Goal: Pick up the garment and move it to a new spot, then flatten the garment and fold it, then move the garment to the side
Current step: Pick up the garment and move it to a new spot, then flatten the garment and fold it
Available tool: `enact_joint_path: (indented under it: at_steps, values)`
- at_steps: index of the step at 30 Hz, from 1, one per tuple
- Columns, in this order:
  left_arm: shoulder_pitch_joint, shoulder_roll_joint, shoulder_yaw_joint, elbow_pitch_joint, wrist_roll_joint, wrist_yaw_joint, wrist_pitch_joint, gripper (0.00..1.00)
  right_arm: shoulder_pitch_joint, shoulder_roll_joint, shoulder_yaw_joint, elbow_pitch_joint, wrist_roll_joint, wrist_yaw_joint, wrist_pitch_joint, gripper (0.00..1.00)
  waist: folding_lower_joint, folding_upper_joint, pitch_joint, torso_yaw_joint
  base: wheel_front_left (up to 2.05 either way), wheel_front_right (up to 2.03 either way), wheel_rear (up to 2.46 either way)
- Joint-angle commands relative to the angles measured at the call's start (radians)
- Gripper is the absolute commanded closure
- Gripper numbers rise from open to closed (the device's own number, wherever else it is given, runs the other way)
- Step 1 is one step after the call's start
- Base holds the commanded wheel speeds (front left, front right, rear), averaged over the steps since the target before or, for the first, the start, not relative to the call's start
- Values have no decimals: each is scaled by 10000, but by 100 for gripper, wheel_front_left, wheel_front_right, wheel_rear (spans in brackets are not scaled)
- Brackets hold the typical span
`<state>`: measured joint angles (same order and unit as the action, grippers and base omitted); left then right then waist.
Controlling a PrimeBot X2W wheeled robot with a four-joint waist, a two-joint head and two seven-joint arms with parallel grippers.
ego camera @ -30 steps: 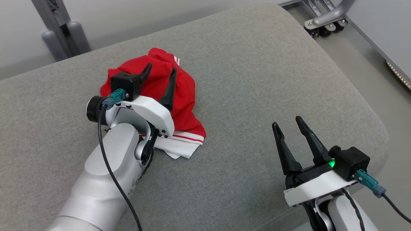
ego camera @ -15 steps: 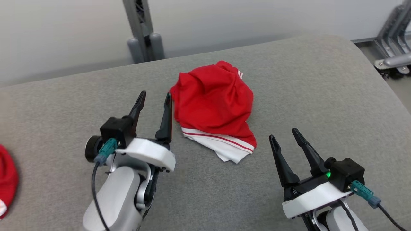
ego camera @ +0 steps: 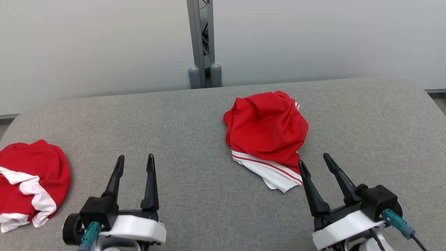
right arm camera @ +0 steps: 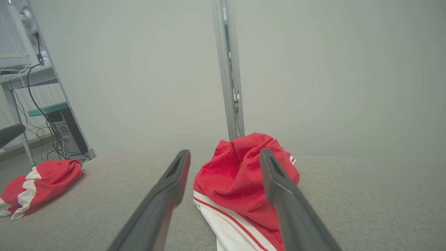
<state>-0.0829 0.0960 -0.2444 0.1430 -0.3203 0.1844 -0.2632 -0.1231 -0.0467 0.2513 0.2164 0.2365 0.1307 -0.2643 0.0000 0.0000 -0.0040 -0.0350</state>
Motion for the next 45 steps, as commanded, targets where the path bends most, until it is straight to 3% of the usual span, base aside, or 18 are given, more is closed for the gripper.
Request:
enact_joint_path:
  at_steps: [1, 5, 16, 26, 45]
  values:
    - [394, 13, 173, -249, 179, -53, -20, 0, 207, -69, -110, 7, -69, 1, -3, 0, 0, 0, -168, 34, 0, 0, 0]
    - [1177, -21, 527, -753, 681, 42, -20, 0, 518, -61, -468, -104, -320, 1, -3, 0, 0, 0, -364, 58, 0, 0, 0]
    - [2679, -194, 1505, -1762, 1506, -353, -20, 0, 1540, -63, -1045, -687, -858, 1, -3, 0, 0, 0, -819, -95, 0, 0, 0]
    - [3145, -271, 1434, -1636, 2566, -446, -21, 0, 2002, -61, -1210, -599, -813, 1, -3, 0, 0, 0, -957, -170, 0, 0, 0]
    - [3069, -399, 1007, -967, 2761, -616, -21, 0, 1961, -64, -1108, -455, -686, 1, -3, 0, 0, 0, -1056, -293, 0, 0, 0]
